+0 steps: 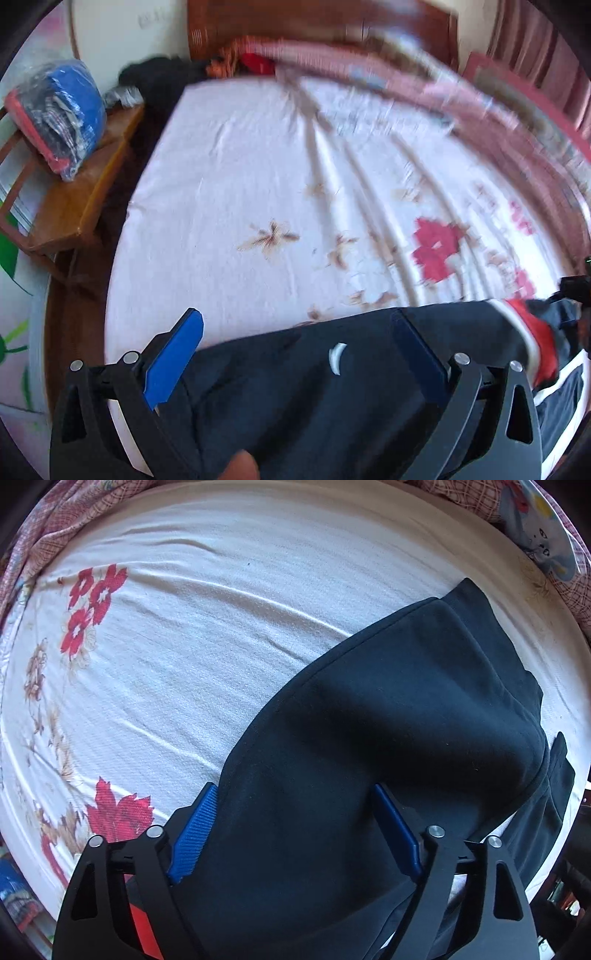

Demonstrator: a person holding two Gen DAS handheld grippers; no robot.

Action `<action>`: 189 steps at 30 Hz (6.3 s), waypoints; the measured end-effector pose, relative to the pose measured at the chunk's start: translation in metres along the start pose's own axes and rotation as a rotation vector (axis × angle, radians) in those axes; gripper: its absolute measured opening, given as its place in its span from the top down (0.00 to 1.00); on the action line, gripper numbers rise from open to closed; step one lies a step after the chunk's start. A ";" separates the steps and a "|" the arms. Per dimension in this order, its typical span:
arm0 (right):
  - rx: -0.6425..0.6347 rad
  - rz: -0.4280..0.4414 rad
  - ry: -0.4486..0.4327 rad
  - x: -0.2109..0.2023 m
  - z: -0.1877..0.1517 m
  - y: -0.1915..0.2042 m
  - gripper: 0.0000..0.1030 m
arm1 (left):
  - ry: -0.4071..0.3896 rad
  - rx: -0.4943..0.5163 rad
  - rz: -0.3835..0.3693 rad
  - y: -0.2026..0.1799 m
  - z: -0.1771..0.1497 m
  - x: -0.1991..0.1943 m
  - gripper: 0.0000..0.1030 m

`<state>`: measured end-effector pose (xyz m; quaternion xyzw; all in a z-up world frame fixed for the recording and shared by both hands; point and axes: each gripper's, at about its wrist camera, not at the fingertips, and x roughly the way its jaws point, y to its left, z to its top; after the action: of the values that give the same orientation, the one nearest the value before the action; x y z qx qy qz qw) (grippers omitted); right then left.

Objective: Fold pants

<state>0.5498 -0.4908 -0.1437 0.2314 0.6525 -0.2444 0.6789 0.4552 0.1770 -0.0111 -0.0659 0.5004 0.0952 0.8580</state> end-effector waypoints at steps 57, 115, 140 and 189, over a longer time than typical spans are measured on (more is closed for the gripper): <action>-0.123 0.072 -0.061 -0.020 -0.033 0.033 0.75 | 0.604 0.643 0.110 -0.103 -0.043 0.085 0.88; -0.791 -0.362 -0.809 -0.076 -0.227 -0.140 0.47 | 0.173 0.596 0.052 -0.074 -0.363 -0.145 0.86; -0.719 -0.094 -0.618 -0.089 -0.200 -0.173 0.71 | 0.163 0.607 0.093 -0.071 -0.359 -0.147 0.66; -0.498 0.178 -0.581 -0.080 -0.177 -0.227 0.94 | 0.147 0.582 0.110 -0.062 -0.364 -0.152 0.51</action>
<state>0.2669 -0.5523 -0.0699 0.0366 0.4497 -0.0740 0.8893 0.0883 0.0258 -0.0560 0.2030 0.5702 -0.0111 0.7960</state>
